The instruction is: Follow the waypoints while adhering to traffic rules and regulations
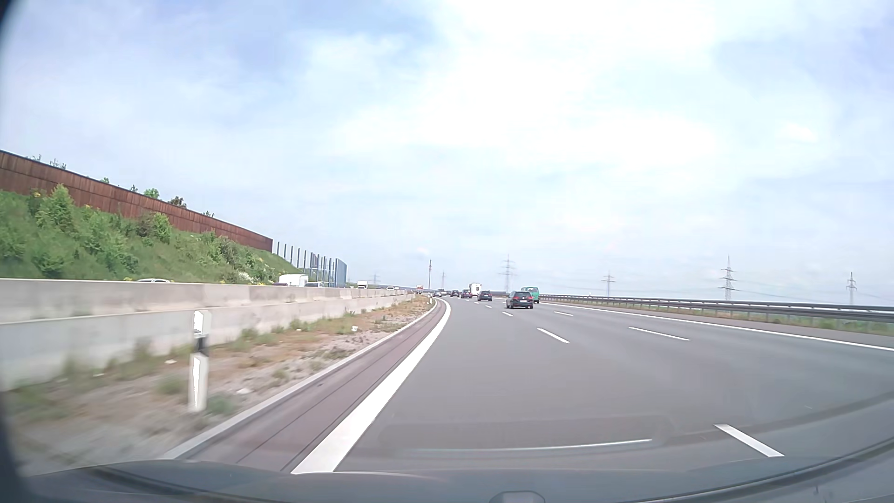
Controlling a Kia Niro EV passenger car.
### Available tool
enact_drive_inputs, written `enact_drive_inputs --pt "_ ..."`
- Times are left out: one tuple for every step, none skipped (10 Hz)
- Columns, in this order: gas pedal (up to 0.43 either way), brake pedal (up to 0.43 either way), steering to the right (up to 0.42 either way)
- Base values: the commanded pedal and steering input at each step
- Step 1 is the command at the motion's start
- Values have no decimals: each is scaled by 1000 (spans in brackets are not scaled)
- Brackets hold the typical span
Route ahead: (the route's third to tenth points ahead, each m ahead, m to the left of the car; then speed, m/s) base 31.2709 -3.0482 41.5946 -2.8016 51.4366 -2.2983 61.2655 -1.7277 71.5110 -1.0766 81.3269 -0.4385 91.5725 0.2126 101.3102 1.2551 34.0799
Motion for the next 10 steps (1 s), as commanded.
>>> enact_drive_inputs --pt "409 0 -8" --pt "409 0 -7" --pt "409 0 -7" --pt "409 0 -6" --pt "409 0 -6" --pt "409 0 -6" --pt "409 0 -6" --pt "409 0 -6" --pt "409 0 -6" --pt "409 0 -6"
